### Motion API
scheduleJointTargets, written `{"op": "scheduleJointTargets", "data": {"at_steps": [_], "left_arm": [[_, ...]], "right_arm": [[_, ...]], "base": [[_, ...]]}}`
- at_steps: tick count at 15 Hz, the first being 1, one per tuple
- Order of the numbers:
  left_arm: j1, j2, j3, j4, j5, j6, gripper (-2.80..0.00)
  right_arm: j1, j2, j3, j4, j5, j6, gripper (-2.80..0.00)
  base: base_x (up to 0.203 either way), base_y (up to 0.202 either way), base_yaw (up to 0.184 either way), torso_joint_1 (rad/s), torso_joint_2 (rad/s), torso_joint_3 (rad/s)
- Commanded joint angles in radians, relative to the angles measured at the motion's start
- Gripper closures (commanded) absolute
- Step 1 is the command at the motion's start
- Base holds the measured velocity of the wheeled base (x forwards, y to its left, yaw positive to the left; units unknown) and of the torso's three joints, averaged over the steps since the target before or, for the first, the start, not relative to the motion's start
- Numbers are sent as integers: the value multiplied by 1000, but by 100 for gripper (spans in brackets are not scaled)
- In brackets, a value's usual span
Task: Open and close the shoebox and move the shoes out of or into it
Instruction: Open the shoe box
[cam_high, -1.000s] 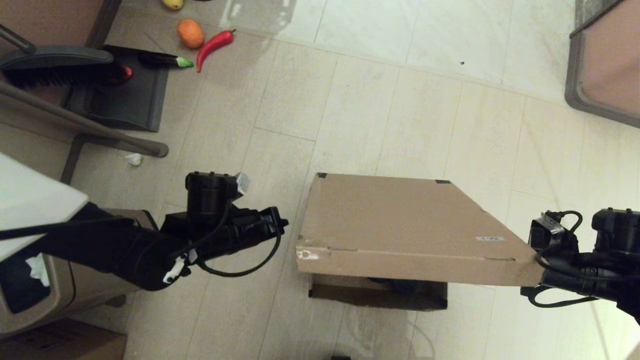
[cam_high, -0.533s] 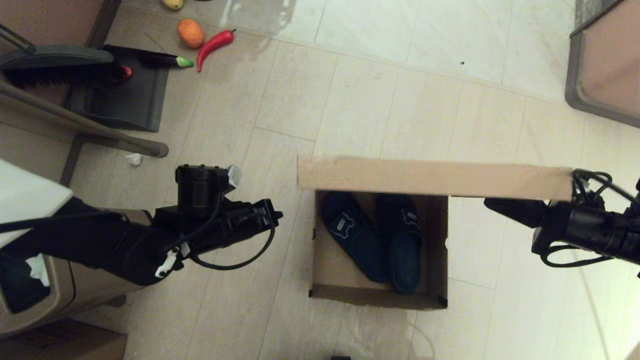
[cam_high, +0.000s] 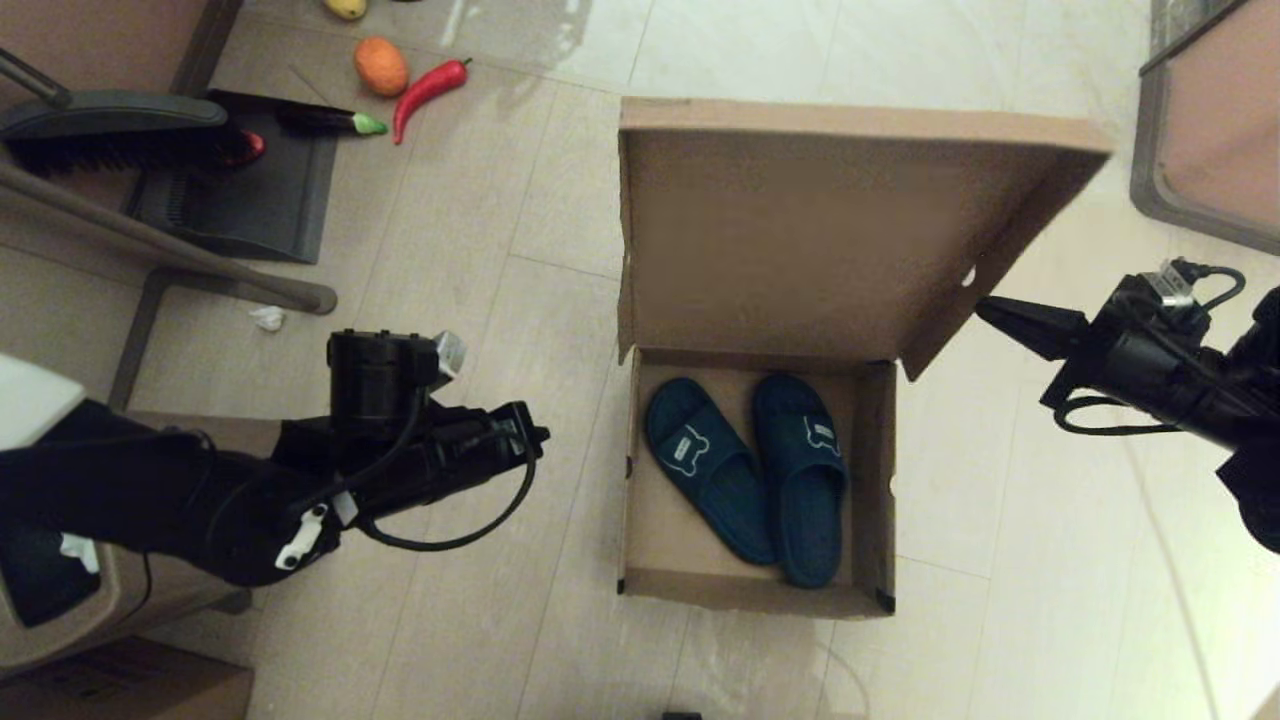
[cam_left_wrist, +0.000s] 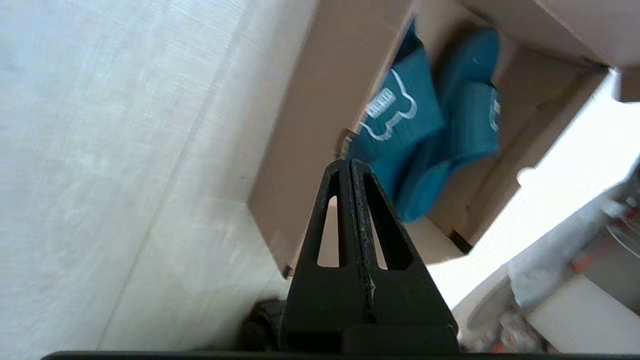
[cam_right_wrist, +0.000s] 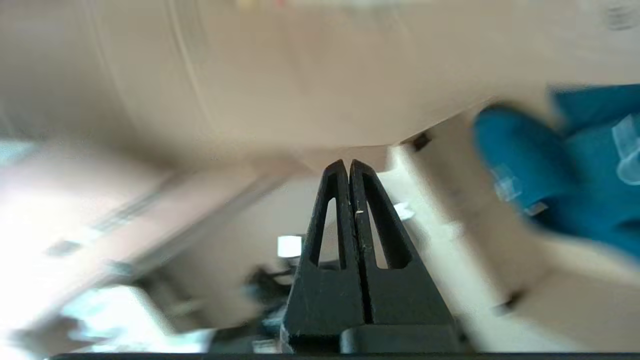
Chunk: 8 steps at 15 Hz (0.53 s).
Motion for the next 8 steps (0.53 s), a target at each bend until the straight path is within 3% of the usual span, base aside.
{"op": "scheduleJointTargets", "data": {"at_steps": [1, 4, 8], "left_arm": [[0, 1, 3, 3, 44, -2, 0], [7, -7, 19, 6, 65, 0, 0], [43, -31, 30, 18, 97, 34, 0]], "right_arm": [[3, 40, -5, -11, 0, -77, 0], [32, 46, 20, 2, -37, -371, 0], [134, 25, 33, 209, -238, -818, 0]], "base": [[0, 0, 0, 0, 0, 0], [0, 0, 0, 0, 0, 0], [0, 0, 0, 0, 0, 0]]}}
